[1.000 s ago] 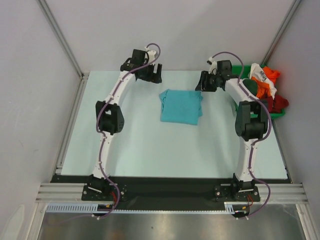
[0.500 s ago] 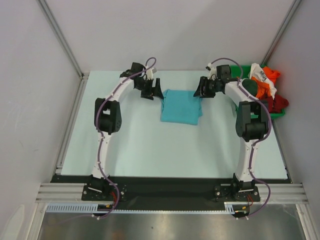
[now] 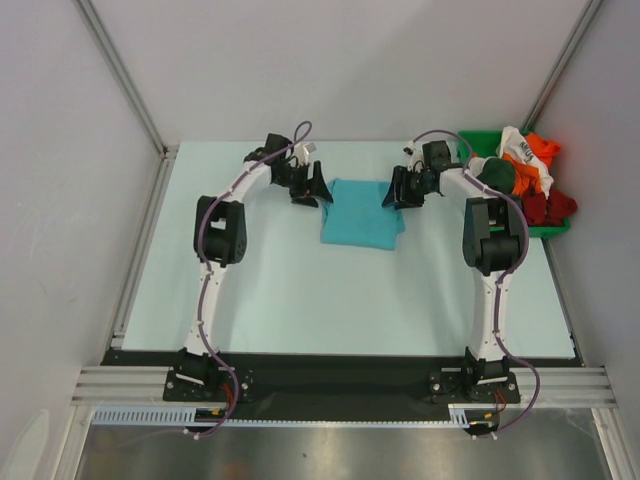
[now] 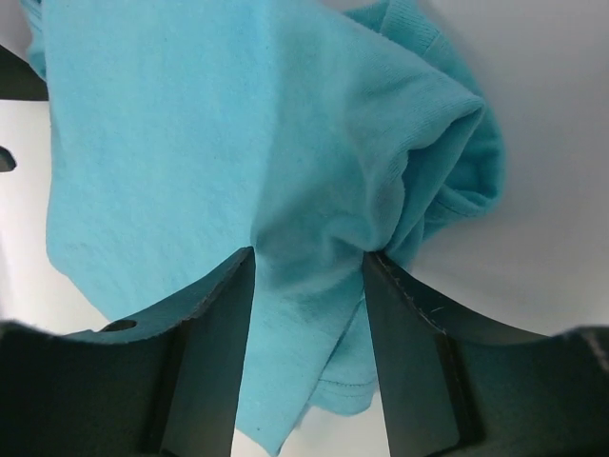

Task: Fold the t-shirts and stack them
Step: Neatly place the folded tshirt to the corner

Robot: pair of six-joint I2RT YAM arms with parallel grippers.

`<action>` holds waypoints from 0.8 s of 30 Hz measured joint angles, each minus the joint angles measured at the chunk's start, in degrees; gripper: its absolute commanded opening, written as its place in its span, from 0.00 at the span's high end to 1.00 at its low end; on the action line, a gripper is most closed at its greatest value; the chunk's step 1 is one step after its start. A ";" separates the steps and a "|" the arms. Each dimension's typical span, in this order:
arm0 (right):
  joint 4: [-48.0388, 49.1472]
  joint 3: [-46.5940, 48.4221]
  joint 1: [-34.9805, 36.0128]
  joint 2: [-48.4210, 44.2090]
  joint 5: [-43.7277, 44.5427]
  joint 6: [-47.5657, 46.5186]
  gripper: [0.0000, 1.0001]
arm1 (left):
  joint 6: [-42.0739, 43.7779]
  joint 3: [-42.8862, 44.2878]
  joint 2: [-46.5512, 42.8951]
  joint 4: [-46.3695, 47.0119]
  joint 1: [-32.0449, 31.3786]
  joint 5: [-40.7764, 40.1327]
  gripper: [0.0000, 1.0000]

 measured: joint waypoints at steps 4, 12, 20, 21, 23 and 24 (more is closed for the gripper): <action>-0.15 0.52 0.13 0.50 0.31 0.00 0.44 | -1.42 0.00 1.20 1.38 -0.17 2.49 0.34; -0.66 1.29 0.57 0.87 1.18 -0.07 0.44 | -3.74 1.68 3.63 3.87 -1.84 6.36 0.45; -0.90 1.55 0.98 0.92 1.86 -0.44 0.44 | -4.48 2.14 5.60 5.07 -2.80 6.80 0.88; -0.94 1.60 1.01 0.92 1.86 -0.66 0.44 | -4.31 2.32 5.77 4.94 -2.73 6.91 0.97; -1.20 1.77 1.07 0.92 1.88 -1.46 0.44 | -3.74 2.71 5.77 4.24 -2.58 6.47 0.99; -1.40 1.86 1.11 0.83 1.90 -1.99 0.44 | -3.39 2.91 5.77 3.85 -2.47 6.27 0.99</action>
